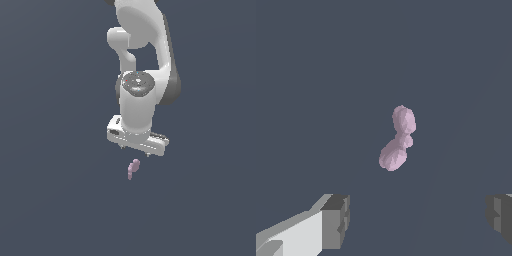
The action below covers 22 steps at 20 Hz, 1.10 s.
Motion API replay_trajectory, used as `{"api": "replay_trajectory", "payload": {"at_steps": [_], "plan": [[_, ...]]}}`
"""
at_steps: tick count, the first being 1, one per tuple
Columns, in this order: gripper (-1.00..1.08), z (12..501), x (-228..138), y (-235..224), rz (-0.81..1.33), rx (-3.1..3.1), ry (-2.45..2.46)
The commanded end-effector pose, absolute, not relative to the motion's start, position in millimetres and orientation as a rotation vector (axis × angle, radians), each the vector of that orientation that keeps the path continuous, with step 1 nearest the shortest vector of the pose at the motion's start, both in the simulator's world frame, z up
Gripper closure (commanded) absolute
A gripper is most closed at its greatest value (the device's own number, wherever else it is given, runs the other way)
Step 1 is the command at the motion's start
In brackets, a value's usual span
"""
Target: Pick up the object and move it to a goal position.
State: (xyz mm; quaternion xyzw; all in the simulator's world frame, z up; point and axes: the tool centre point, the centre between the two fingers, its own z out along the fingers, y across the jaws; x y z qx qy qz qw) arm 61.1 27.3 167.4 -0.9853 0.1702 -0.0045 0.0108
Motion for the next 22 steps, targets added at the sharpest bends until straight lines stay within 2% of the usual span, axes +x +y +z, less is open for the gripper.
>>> {"api": "replay_trajectory", "payload": {"at_steps": [1, 11, 22], "plan": [[-0.92, 163, 69, 25, -0.009, -3.058, 0.639], [-0.92, 149, 90, 21, -0.001, -2.999, 0.923], [-0.92, 144, 95, 20, 0.0, -2.983, 0.985]]}}
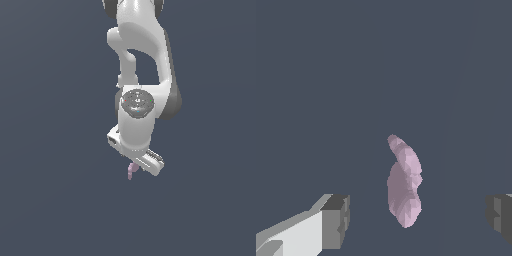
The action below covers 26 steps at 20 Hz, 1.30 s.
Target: Pick up the object and move it to a goal position.
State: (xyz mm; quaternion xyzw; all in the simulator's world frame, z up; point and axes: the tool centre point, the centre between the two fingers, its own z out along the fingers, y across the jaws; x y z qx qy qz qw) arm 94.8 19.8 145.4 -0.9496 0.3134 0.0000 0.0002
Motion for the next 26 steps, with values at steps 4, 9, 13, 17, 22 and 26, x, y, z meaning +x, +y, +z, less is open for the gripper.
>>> {"api": "replay_trajectory", "payload": {"at_steps": [4, 9, 13, 17, 22, 26], "plan": [[-0.92, 131, 95, 20, 0.0, -2.982, 0.987], [-0.92, 105, 94, 19, 0.0, -2.981, 0.991], [-0.92, 94, 94, 19, 0.0, -2.981, 0.992], [-0.92, 95, 95, 20, 0.0, -2.981, 0.992], [1.08, 96, 95, 20, 0.0, -2.981, 0.992], [1.08, 96, 95, 20, 0.0, -2.981, 0.992]]}}
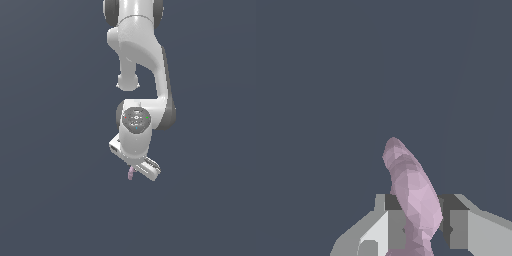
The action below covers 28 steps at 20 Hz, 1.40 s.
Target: Pick up the object and move it to a goal position.
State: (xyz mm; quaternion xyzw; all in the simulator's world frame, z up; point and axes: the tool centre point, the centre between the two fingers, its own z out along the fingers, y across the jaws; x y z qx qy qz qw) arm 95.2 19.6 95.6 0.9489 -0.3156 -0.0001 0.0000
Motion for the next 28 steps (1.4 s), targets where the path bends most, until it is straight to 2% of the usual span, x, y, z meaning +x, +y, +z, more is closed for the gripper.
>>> {"api": "replay_trajectory", "payload": {"at_steps": [1, 9, 21, 28], "plan": [[1.08, 96, 95, 20, 0.0, 2.981, -0.992], [1.08, 110, 95, 25, 0.0, 2.981, -0.992], [1.08, 203, 94, 58, 0.0, 2.981, -0.992], [1.08, 228, 95, 67, 0.0, 2.981, -0.992]]}}
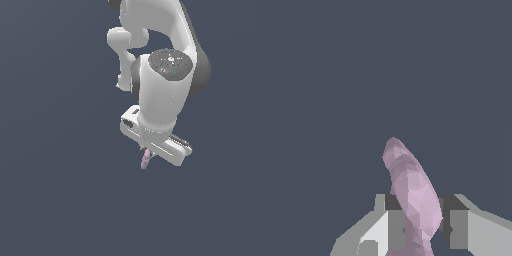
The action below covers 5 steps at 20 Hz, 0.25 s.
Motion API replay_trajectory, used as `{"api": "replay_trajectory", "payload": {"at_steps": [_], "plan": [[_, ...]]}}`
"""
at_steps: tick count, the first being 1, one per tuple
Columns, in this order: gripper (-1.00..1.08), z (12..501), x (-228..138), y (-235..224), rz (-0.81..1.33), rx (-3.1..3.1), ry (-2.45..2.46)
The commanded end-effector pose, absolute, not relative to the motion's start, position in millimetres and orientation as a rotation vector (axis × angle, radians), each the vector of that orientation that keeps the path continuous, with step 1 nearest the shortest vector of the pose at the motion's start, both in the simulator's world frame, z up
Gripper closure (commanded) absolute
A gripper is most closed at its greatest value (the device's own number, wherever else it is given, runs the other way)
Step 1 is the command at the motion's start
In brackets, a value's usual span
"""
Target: Pick up the object and move it to a goal position.
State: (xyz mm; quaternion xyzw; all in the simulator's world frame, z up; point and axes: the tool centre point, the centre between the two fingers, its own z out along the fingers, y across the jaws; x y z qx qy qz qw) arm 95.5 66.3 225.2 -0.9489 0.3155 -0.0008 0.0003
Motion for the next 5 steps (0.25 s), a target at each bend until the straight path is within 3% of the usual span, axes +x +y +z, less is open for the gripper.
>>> {"api": "replay_trajectory", "payload": {"at_steps": [1, 5], "plan": [[1.08, 228.8, 95.7, 67.4, 0.0, -2.981, 0.992], [1.08, 226.5, 96.6, 66.8, 0.0, -2.981, 0.992]]}}
